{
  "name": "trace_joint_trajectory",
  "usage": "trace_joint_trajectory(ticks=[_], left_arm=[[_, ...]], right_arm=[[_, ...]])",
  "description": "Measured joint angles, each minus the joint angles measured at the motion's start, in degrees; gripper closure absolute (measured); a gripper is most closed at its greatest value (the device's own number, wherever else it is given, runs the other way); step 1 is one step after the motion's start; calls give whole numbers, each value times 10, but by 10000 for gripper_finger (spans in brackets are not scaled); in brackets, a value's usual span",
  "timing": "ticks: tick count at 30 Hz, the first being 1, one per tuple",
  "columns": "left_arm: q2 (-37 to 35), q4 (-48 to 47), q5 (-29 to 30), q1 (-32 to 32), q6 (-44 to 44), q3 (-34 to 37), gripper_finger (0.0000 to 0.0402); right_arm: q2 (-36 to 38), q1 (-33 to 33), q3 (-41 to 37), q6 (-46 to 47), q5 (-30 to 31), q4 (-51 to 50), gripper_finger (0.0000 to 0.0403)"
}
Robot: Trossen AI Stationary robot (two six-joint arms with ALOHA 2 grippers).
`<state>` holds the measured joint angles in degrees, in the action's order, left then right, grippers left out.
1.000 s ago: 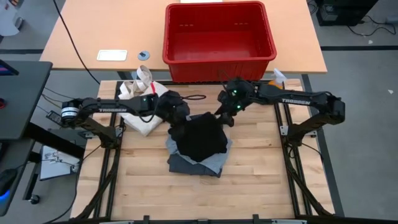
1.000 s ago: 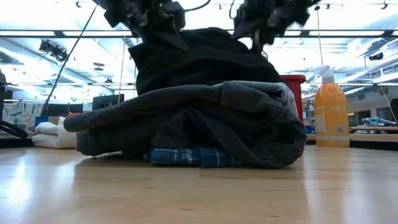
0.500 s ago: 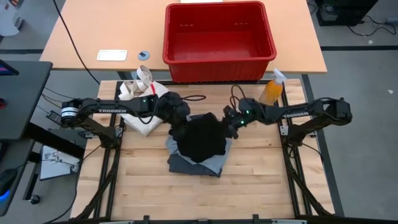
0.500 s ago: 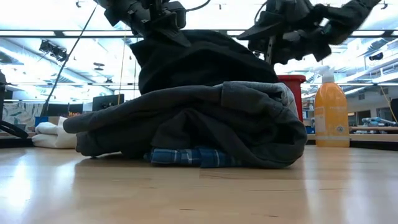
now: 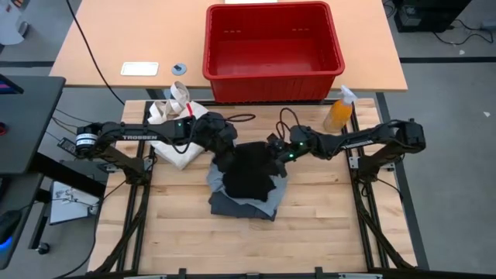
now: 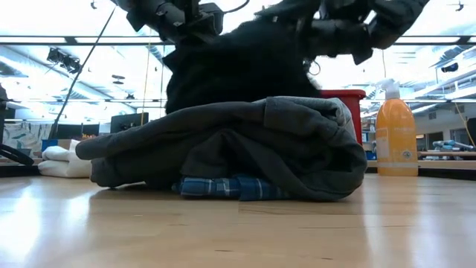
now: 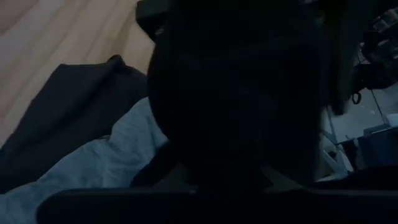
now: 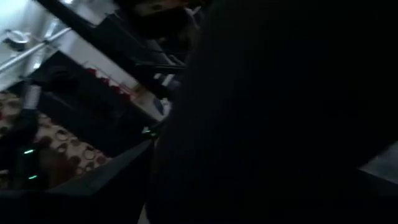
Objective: Fold Laundry from Bin
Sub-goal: Put the black t-shirt into the red organizer bin
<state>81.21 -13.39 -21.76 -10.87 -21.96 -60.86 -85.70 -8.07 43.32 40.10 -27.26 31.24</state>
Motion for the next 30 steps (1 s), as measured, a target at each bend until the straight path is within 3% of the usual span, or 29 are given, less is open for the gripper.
trace_joint_trajectory(ticks=[5,13,15,19,30], left_arm=[[0,-7,-3,1,-10,0,365],[0,-62,-2,2,-15,-1,350],[0,-83,22,2,-21,-1,343],[0,-96,41,0,-28,-1,309],[-25,-144,26,-3,-33,-1,138]], right_arm=[[-42,-7,5,23,-4,-4,99],[-60,-7,5,36,3,-2,297],[-59,-10,5,34,-13,-2,341],[-58,-23,5,45,-62,-3,344],[-44,-30,5,82,-133,-17,344]])
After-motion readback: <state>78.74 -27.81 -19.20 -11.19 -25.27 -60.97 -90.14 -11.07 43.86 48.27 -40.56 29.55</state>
